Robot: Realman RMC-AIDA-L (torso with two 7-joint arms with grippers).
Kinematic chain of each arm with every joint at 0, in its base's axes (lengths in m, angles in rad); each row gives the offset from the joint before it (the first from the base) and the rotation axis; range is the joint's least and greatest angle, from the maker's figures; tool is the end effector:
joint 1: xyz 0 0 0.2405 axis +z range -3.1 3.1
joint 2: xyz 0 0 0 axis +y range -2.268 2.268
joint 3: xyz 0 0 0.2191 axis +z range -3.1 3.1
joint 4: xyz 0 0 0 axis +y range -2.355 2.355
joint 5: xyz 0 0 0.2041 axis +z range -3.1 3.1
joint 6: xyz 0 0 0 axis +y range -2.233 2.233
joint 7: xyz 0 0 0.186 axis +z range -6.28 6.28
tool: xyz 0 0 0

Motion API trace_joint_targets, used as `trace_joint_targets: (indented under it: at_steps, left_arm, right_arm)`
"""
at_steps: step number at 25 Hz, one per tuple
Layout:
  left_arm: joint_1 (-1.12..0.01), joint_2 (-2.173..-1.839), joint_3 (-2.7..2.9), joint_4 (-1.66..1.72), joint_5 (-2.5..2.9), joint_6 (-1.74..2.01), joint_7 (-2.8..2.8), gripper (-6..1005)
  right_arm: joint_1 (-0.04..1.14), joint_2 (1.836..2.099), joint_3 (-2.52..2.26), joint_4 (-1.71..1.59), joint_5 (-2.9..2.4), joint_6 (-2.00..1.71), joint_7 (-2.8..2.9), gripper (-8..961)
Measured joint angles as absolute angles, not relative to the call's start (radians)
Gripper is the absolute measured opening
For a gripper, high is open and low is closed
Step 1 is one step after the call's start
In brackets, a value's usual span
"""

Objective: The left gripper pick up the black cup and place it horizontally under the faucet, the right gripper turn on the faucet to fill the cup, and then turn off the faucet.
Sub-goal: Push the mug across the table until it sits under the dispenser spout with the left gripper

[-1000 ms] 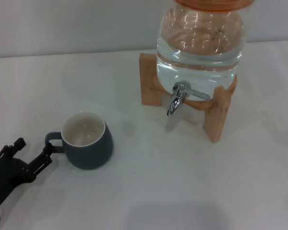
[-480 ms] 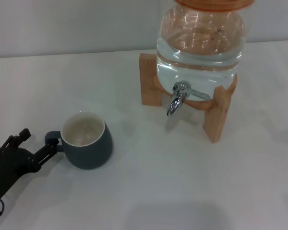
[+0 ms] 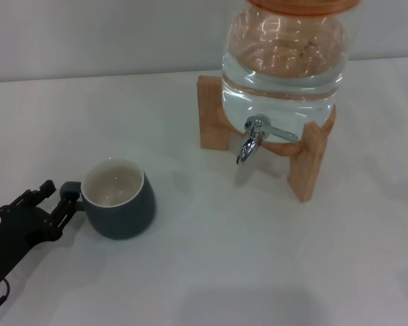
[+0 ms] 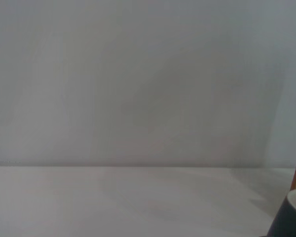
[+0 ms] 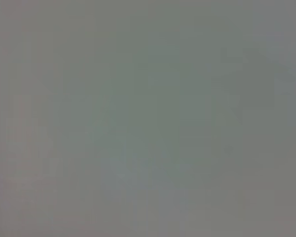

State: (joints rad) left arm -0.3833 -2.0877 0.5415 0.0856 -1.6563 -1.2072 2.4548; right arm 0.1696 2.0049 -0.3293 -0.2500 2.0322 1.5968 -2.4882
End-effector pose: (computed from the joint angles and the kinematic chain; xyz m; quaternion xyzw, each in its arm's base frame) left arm -0.3039 0.3036 -0.0496 -0.8083 -0.3166 -0.2912 0.4020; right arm 0.3451 0.2614 0.1381 -0.6193 0.1923 0.3960 0.6501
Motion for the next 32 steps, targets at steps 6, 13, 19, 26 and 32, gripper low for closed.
trace_joint_targets:
  at_steps: [6,13,19,26,32]
  left_arm:
    - [-0.406,-2.087,0.541,0.072,-1.656,-1.212,2.439,406]
    - [-0.428,-2.088,0.541,0.072,-1.655,-1.197,2.439,210]
    - [-0.452,-2.088,0.541,0.072,-1.648,-1.196,2.445,211]
    - [-0.534,-2.090,0.541,0.029,-1.609,-1.194,2.471,205]
    - [-0.640,-2.092,0.541,-0.064,-1.568,-1.107,2.506,202]
  right_arm:
    - [0.172,2.005,-0.329,-0.255,2.035,1.593,-2.481,825]
    - [0.173,2.005,-0.329,-0.251,2.037,1.592,-2.482,825]
    - [0.181,2.005,-0.329,-0.250,2.038,1.591,-2.482,826]
    - [0.206,2.006,-0.339,-0.246,2.031,1.586,-2.485,826]
    - [0.220,2.007,-0.355,-0.230,2.029,1.586,-2.486,826]
